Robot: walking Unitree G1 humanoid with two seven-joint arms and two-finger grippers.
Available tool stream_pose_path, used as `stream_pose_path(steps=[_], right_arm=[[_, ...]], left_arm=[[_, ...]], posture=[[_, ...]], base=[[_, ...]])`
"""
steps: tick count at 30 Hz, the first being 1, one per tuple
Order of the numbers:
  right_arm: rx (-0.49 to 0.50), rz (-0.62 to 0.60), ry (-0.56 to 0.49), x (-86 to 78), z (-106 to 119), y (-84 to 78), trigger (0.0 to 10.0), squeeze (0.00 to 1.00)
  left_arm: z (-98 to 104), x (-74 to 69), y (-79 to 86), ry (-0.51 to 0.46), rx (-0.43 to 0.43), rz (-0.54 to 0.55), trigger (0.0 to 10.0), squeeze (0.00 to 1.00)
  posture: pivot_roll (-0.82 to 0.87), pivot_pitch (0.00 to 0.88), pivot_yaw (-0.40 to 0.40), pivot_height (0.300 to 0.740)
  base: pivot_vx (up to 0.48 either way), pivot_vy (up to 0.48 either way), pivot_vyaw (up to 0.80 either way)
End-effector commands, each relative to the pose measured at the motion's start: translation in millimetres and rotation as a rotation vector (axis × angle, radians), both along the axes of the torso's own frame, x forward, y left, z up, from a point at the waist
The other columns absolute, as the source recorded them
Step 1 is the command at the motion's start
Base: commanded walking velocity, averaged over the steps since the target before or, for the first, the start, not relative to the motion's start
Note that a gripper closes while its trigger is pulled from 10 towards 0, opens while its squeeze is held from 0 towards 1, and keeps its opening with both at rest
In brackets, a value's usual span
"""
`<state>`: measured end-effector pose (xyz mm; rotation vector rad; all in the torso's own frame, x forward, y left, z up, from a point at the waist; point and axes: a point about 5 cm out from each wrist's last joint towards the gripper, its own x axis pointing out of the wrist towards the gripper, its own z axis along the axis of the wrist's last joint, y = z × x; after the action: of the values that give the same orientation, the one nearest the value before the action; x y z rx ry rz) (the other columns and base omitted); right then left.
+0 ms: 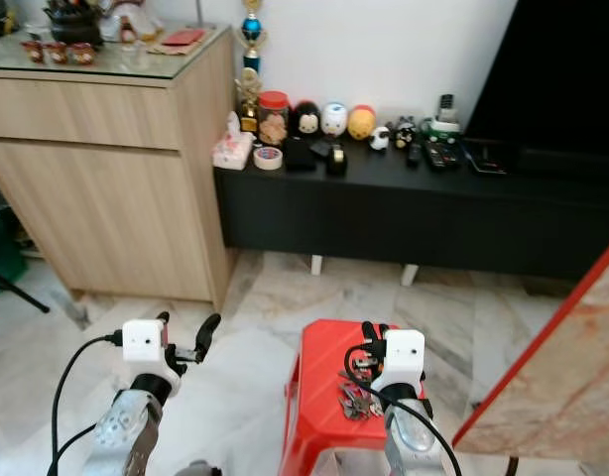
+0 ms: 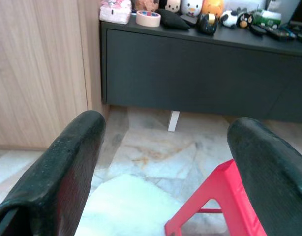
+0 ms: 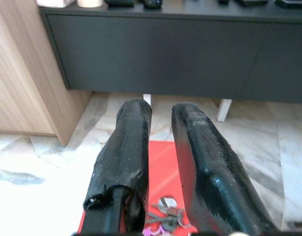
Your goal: Hang keys on a hook
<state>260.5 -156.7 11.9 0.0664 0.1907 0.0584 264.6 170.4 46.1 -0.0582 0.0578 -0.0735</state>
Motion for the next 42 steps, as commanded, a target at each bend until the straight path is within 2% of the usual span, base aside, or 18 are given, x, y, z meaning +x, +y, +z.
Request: stream_pose_path(steps=[1, 10, 18, 34, 42], right_arm=[[0.001, -0.012, -0.005, 1.2, 2, -3.2, 10.0, 0.00], [0.018, 0.006, 0.023, 2.2, -2, 0.2, 10.0, 0.00], [0.027, 0.028, 0.019, 2.8, -2, 2.6, 10.0, 0.00], [0.036, 0.031, 0.013, 1.5, -3, 3.3, 10.0, 0.00], [0.023, 0.081, -0.006, 1.1, -1, 9.5, 10.0, 0.00]], left_arm=[[2, 2.3, -4.7, -0.008, 0.002, -0.014, 10.0, 0.00], [0, 1.7, -3.9, 0.003, 0.006, -0.015, 10.0, 0.00], [0, 1.3, -3.2, 0.007, 0.010, -0.015, 10.0, 0.00], [1, 2.0, -4.1, 0.009, 0.004, -0.016, 10.0, 0.00], [0, 2.3, -6.3, 0.011, -0.006, -0.023, 10.0, 0.00]], posture=[[-0.02, 0.020, -0.074, 0.663], [-0.01, 0.021, -0.072, 0.663], [-0.01, 0.023, -0.070, 0.601], [-0.01, 0.025, -0.070, 0.601], [-0.01, 0.023, -0.069, 0.601]], base=[[0.000, 0.000, 0.00], [0.000, 0.000, 0.00], [0.000, 0.000, 0.00], [0.000, 0.000, 0.00], [0.000, 0.000, 0.13]])
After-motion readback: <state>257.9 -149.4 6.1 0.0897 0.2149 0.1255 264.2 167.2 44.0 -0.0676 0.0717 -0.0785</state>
